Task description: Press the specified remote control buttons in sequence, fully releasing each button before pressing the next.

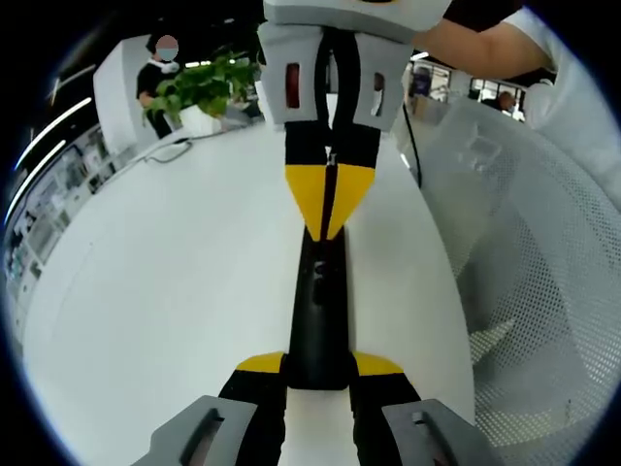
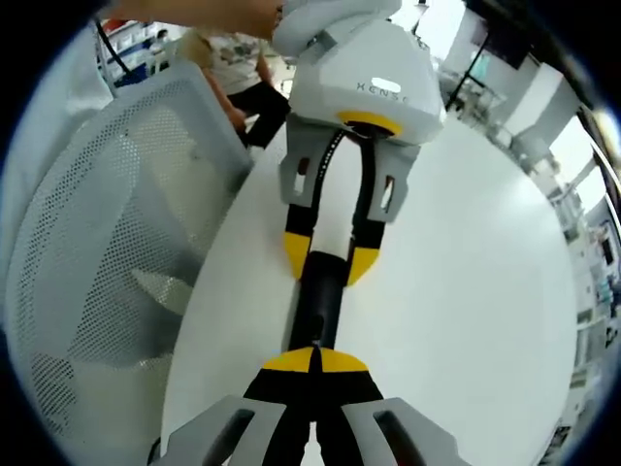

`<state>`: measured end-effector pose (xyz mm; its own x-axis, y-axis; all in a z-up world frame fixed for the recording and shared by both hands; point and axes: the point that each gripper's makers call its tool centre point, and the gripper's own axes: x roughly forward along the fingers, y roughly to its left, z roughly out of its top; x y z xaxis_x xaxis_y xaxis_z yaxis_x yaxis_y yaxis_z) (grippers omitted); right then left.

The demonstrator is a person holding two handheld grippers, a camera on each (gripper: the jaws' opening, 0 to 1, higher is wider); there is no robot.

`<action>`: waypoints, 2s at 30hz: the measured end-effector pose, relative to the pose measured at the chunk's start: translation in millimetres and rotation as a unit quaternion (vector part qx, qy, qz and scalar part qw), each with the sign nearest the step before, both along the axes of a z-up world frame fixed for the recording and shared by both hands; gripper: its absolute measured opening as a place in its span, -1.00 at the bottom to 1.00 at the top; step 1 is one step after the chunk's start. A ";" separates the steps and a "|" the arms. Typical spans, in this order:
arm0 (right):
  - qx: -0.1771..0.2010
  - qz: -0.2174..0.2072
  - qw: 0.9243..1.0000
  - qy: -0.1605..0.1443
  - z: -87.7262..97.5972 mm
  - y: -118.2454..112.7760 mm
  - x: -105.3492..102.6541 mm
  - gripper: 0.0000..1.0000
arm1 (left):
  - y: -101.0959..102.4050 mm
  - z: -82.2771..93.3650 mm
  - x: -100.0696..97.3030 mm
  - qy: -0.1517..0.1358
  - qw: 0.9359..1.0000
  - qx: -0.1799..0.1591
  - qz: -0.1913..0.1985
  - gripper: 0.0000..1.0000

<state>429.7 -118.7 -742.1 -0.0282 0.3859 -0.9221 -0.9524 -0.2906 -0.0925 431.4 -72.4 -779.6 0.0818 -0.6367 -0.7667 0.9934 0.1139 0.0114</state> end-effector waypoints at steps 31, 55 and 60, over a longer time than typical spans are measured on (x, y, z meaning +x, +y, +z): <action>-0.011 0.009 0.999 0.029 -23.0 0.0 -12.7 -1.00 | -0.2 -0.3 1.0 0.000 1.000 0.001 -0.001 -0.53; -0.022 0.014 0.999 0.036 -31.0 -1.4 -14.7 -1.00 | -1.6 -0.1 0.6 0.004 1.000 0.000 0.001 -0.53; -0.026 0.011 0.999 0.040 -31.9 -1.5 -14.3 -1.00 | -1.4 0.1 -0.6 0.006 1.000 0.001 -0.001 -0.54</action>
